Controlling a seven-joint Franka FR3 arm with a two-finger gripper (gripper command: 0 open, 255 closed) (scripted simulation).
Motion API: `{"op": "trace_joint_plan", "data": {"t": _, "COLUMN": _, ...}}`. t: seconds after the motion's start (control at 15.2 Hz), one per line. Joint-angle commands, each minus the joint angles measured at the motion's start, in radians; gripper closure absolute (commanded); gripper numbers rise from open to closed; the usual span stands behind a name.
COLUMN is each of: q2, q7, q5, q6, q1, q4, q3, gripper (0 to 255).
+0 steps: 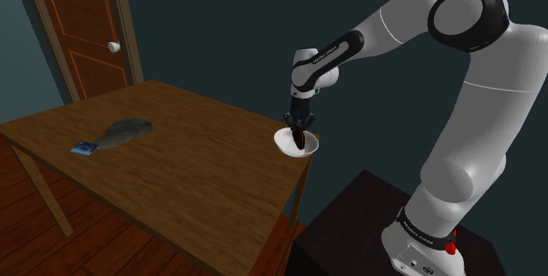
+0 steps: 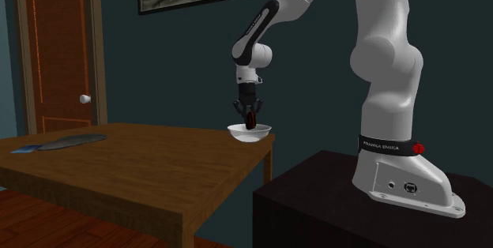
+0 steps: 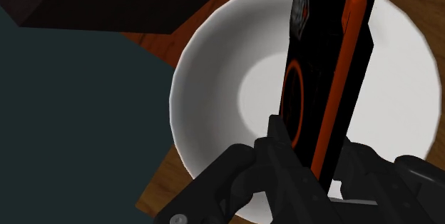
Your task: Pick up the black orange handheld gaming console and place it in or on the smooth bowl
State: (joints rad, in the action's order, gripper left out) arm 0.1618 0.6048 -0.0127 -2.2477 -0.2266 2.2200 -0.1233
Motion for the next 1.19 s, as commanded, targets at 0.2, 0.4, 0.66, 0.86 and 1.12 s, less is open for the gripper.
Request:
{"op": "trace_joint_plan", "data": {"t": 0.2, "q2": 0.000, "q7": 0.000, "q5": 0.000, "q6": 0.000, "q1": 0.000, "q4": 0.000, "q3": 0.000, "gripper": 0}}
{"op": "trace_joint_plan", "data": {"t": 0.4, "q2": -0.018, "q7": -0.002, "q5": -0.002, "q6": 0.033, "q1": -0.001, "q4": -0.015, "q3": 0.000, "gripper": 0}}
{"op": "trace_joint_plan", "data": {"t": 0.66, "q2": -0.061, "q7": -0.005, "q5": -0.007, "q6": 0.125, "q1": -0.003, "q4": -0.064, "q3": 0.000, "gripper": 0}}
{"op": "trace_joint_plan", "data": {"t": 0.86, "q2": -0.061, "q7": -0.005, "q5": -0.007, "q6": 0.125, "q1": -0.003, "q4": -0.064, "q3": 0.000, "gripper": 0}}
{"op": "trace_joint_plan", "data": {"t": 1.12, "q2": -0.061, "q7": -0.005, "q5": -0.007, "q6": 0.125, "q1": -0.003, "q4": -0.064, "q3": 0.000, "gripper": 0}}
